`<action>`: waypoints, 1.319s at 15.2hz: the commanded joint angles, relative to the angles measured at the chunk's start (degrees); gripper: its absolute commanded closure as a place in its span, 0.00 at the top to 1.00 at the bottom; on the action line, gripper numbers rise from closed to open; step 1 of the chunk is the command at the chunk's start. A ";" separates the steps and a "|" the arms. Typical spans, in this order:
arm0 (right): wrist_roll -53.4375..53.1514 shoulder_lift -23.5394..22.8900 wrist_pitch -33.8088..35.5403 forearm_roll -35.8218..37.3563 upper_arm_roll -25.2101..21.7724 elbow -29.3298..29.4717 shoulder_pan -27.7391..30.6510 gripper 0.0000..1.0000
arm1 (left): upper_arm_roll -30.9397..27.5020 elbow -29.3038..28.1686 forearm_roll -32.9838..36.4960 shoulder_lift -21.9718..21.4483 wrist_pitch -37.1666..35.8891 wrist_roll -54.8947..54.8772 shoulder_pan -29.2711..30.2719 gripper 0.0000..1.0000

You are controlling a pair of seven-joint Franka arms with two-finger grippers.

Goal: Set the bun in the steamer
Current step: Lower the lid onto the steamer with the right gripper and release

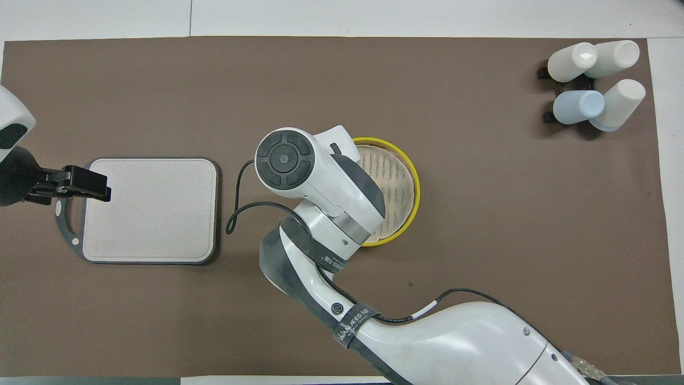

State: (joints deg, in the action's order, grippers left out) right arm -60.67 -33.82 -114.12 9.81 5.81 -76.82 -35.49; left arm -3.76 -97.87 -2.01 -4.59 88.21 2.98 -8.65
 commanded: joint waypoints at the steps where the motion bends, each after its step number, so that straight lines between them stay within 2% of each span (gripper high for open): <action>1: 0.29 -0.81 -0.66 1.00 0.17 0.97 0.69 0.00 | 0.16 0.40 1.04 0.11 0.56 -0.87 0.48 1.00; 2: 0.38 -0.81 -1.71 0.39 0.17 0.88 0.69 0.00 | 0.16 0.40 1.05 0.11 0.56 -0.87 0.48 1.00; 3: 0.46 -0.81 -3.37 0.30 0.17 0.88 1.03 0.18 | 0.16 0.40 1.05 0.11 0.65 -0.87 0.48 1.00; 4: 1.07 -0.64 -4.43 0.39 0.17 0.36 1.56 0.78 | 0.16 0.31 1.05 0.11 0.74 -0.87 0.48 1.00; 5: 1.60 -0.64 -4.44 1.08 0.08 0.44 1.57 1.00 | 0.16 0.14 1.05 0.02 0.83 -0.96 0.74 1.00; 7: 3.09 0.32 -2.96 1.00 -0.01 0.88 2.09 1.00 | 0.24 0.13 1.05 0.02 0.83 -1.22 2.14 1.00; 9: 8.96 4.09 -0.15 0.82 0.08 0.88 5.68 1.00 | 0.24 0.22 1.05 0.11 0.83 -1.05 1.89 1.00; 13: 38.43 13.32 14.33 0.21 0.17 0.36 17.26 1.00 | 0.33 0.22 1.05 0.11 0.74 -0.87 1.36 1.00; 16: 59.03 17.28 18.75 0.12 0.17 -0.78 26.94 1.00 | 0.33 0.22 1.05 0.11 0.74 -0.87 1.44 1.00; 18: 65.22 19.83 18.93 0.12 0.26 -2.36 32.21 1.00 | 0.33 0.22 1.05 0.11 0.83 -0.87 1.36 1.00; 20: 66.03 20.63 20.51 0.04 0.17 -2.72 35.30 1.00 | 0.33 0.22 1.05 0.11 0.74 -0.87 1.36 1.00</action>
State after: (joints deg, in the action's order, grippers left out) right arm 3.74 -15.35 -94.29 9.99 5.00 -76.50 -2.68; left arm -3.46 -97.87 -1.75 -4.57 88.36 2.68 -7.23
